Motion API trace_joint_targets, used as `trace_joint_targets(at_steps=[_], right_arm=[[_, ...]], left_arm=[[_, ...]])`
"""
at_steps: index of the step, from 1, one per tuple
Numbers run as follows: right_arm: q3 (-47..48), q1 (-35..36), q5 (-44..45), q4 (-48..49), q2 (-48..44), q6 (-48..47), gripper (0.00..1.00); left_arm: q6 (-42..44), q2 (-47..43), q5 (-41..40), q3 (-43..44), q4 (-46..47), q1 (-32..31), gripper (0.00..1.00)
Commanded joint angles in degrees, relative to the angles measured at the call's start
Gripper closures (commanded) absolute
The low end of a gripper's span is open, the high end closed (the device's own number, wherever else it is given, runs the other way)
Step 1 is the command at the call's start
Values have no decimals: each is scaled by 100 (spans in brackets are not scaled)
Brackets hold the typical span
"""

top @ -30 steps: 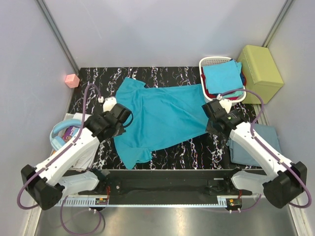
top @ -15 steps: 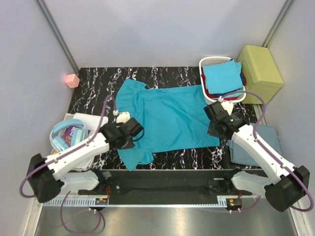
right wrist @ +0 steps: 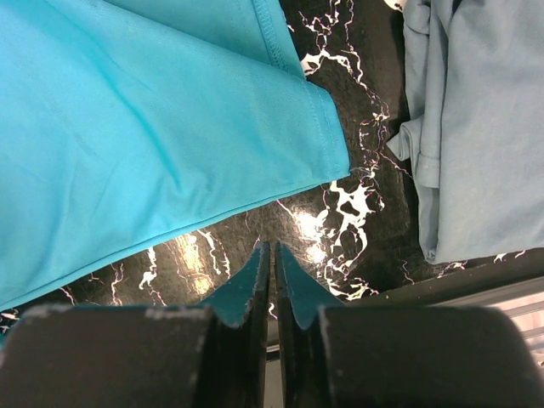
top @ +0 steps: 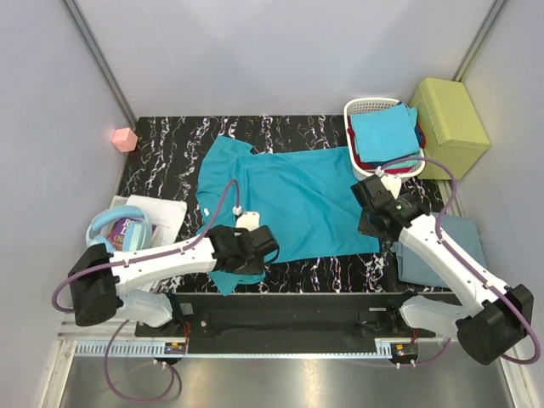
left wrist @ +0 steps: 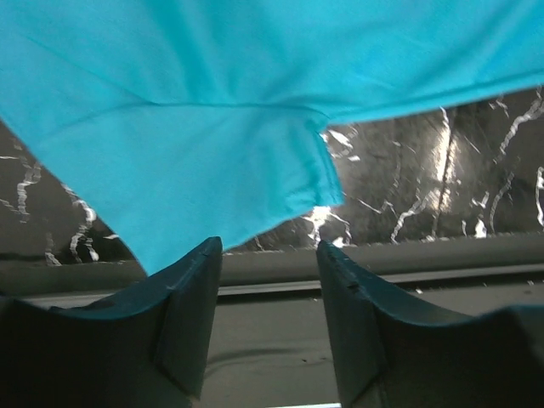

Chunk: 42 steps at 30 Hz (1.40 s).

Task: Fold and stack the t-shirts
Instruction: Grap the side of the flattened tshirt closest away from the robot with both arms

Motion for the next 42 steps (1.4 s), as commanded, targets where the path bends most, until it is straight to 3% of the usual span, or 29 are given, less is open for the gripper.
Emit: trace_joint_targets(at_steps=[1, 8, 17, 24, 27, 34, 42], right_arm=[[-4, 4, -108, 162, 79, -63, 88], [-21, 4, -160, 179, 71, -80, 90], [-30, 4, -196, 179, -43, -80, 91], [-47, -5, -222, 162, -158, -45, 92], [-47, 12, -213, 153, -184, -36, 93], [14, 12, -581, -66, -123, 192, 95], [-627, 21, -574, 30, -141, 930, 62]], left_arm=[[-328, -16, 183, -247, 197, -243, 51], [-803, -227, 209, -801, 364, -174, 64], [-847, -131, 218, -1003, 540, -15, 65], [-874, 37, 324, -1135, 777, 11, 83], [-865, 2, 350, -1135, 760, 11, 99], [-777, -157, 166, -924, 487, -6, 100], [-716, -95, 166, -819, 452, -15, 100]])
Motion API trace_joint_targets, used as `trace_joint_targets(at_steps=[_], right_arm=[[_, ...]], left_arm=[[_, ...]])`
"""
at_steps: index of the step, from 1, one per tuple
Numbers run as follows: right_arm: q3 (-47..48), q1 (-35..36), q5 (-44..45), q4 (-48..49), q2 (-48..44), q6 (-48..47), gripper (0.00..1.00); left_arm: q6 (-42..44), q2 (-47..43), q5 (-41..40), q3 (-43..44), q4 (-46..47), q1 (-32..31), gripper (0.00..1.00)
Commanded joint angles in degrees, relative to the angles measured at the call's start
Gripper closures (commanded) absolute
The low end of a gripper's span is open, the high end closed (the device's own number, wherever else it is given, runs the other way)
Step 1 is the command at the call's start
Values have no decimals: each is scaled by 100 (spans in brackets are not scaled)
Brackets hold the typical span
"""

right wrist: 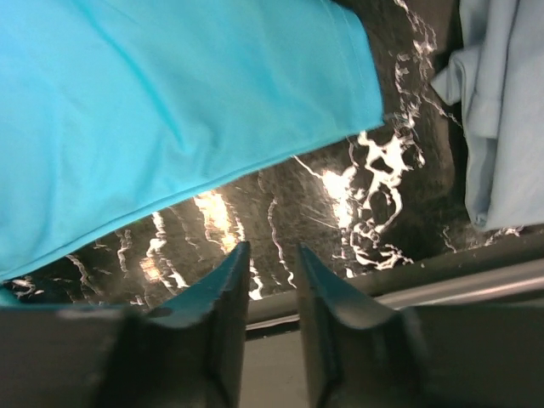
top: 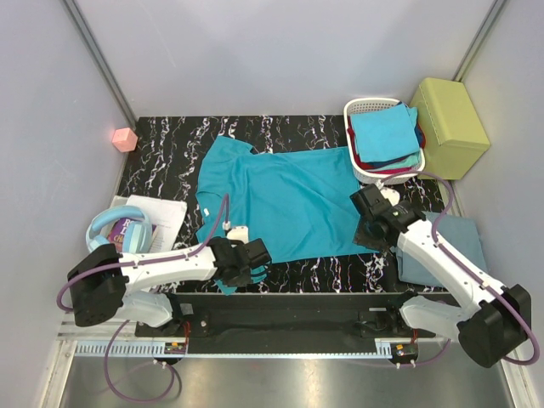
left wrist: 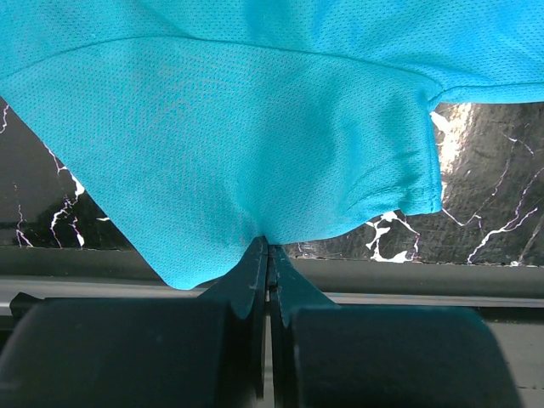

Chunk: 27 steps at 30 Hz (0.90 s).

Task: Fold and stack the t-shirts
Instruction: Grap the side of the flattened tshirt closest away from the robot with both arms

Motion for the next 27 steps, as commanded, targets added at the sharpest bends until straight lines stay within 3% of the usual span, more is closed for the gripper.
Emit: trace_joint_targets(at_steps=[1, 11, 27], right_arm=[[-173, 13, 189, -9, -14, 515, 59], [-357, -5, 93, 596, 1452, 1289, 59], [-436, -875, 401, 1150, 2113, 1096, 61]], left_arm=[[97, -86, -107, 300, -55, 5, 100], [309, -428, -292, 415, -362, 13, 100], [546, -957, -441, 186, -574, 128, 100]])
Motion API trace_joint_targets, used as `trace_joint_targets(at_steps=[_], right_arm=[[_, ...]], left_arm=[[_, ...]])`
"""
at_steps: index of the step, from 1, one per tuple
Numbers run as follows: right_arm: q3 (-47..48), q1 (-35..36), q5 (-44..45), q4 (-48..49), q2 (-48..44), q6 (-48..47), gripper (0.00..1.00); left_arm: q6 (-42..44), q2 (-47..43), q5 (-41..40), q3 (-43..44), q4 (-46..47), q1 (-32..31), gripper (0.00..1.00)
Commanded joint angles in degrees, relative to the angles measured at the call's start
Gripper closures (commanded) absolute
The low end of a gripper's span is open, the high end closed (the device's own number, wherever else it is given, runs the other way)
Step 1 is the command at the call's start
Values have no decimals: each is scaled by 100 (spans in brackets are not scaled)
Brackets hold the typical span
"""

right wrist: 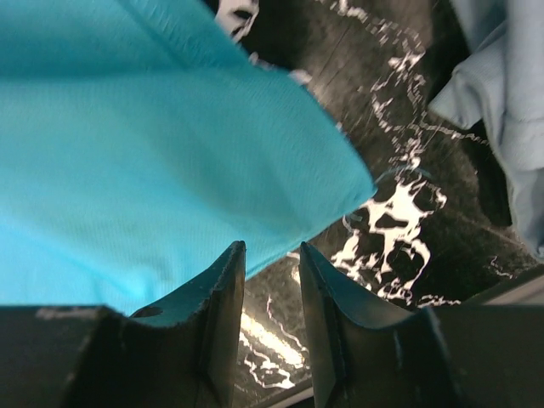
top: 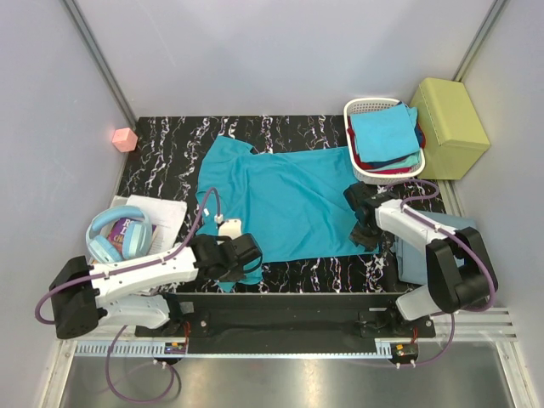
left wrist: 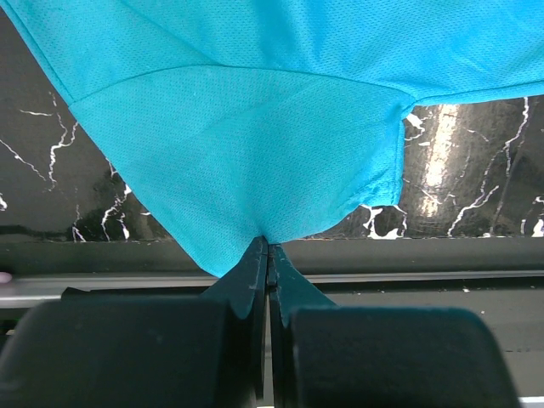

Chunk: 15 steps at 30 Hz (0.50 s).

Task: Fold and stack the t-shirts
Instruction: Grap the side of the flattened tshirt closest away from the robot with both arms

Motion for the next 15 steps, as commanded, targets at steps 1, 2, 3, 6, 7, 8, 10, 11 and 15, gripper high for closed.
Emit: trace_joint_targets(at_steps=[1, 2, 3, 6, 7, 8, 10, 11, 15], right_arm=[[-23, -233, 267, 182, 190, -6, 61], [-32, -242, 267, 191, 208, -6, 60], [-50, -250, 259, 235, 243, -6, 60], [-120, -268, 188, 288, 314, 12, 60], [-155, -268, 162, 305, 322, 20, 60], [-181, -259, 153, 323, 331, 38, 60], [-287, -268, 101, 376, 331, 64, 60], [-313, -268, 92, 376, 322, 56, 59], [-463, -268, -13, 508, 384, 38, 64]], left_arm=[[192, -52, -203, 7, -23, 38, 100], [210, -43, -212, 16, -14, 38, 100], [236, -25, -221, 33, -14, 38, 100], [289, -25, -221, 60, -14, 47, 100], [306, -25, -221, 68, -14, 56, 100], [315, -25, -229, 60, -5, 47, 100], [342, -25, -230, 60, -14, 64, 100], [342, -25, -229, 60, -5, 56, 100], [377, 19, -229, 95, 4, 91, 100]])
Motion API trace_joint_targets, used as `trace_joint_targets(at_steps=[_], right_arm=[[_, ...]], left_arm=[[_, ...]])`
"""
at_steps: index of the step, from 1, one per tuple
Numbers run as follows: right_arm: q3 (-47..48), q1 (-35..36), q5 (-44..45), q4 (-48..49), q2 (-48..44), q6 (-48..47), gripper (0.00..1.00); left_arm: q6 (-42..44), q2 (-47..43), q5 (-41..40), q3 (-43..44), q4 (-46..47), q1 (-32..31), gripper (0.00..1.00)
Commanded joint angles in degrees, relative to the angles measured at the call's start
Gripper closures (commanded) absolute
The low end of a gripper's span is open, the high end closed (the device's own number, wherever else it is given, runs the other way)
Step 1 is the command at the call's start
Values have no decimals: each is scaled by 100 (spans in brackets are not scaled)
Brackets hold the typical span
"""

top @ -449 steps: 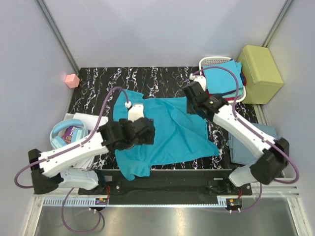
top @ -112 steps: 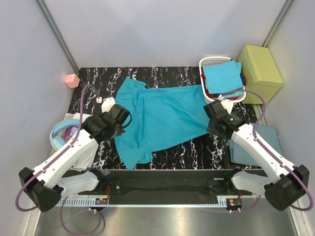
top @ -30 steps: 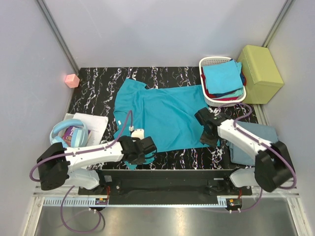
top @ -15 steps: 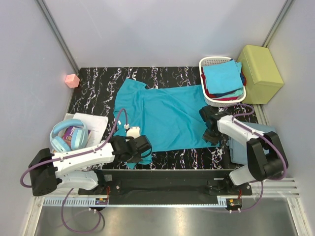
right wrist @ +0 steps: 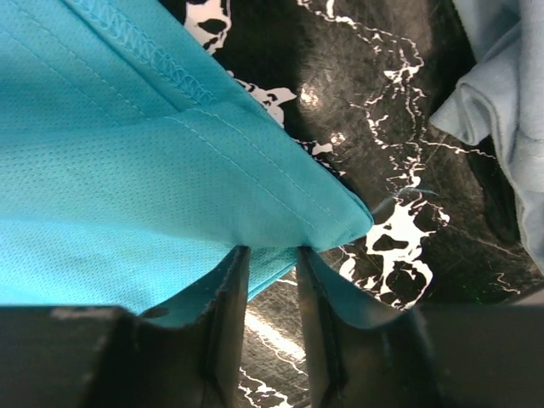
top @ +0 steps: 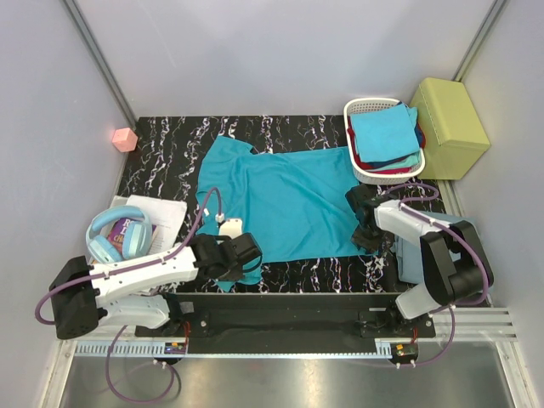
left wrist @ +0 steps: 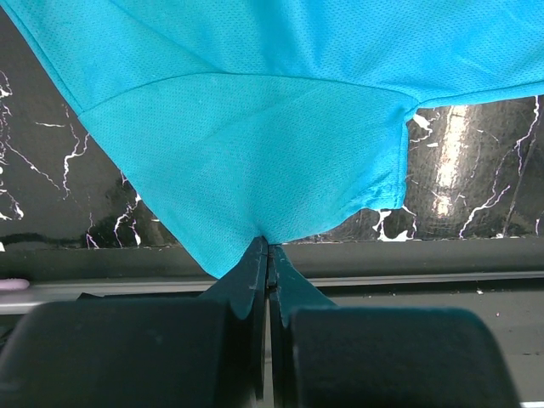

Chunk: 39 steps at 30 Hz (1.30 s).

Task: Fold and stack the t-shirts
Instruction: Grap the side of the flattened tshirt closest away from the robot with both arms, then fold the flattened tshirt in 1/3 of the way

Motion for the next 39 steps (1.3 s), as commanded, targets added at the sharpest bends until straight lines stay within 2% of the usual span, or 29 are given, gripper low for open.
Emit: trace_joint_targets(at_steps=[1, 7, 14, 21, 24, 29, 32, 35, 39], right_arm=[[-266, -15, -29, 197, 91, 49, 72], [-442, -23, -152, 241, -93, 40, 100], [-425, 64, -179, -215, -874, 22, 100], [-3, 170, -142, -1314, -2244, -13, 100], [155, 170, -187, -1551, -2396, 49, 100], [287, 179, -196, -1666, -2440, -100, 100], [550, 179, -135, -1596, -2396, -188, 100], [910, 161, 32, -1377, -2107, -399, 100], [1411, 161, 137, -1183, -1117, -566, 100]], left_arm=[[123, 25, -175, 104, 10, 49, 100], [123, 96, -192, 174, 10, 58, 100], [141, 26, -297, 436, -200, 58, 100], [53, -300, -403, 921, -903, 32, 100], [-43, -335, -386, 974, -1097, 32, 100], [-228, -423, -289, 886, -1185, 32, 100], [-255, -405, -569, 1096, -1334, 40, 100], [-54, -204, -780, 1448, -1370, 207, 100], [342, 122, -896, 1694, -1203, 785, 100]])
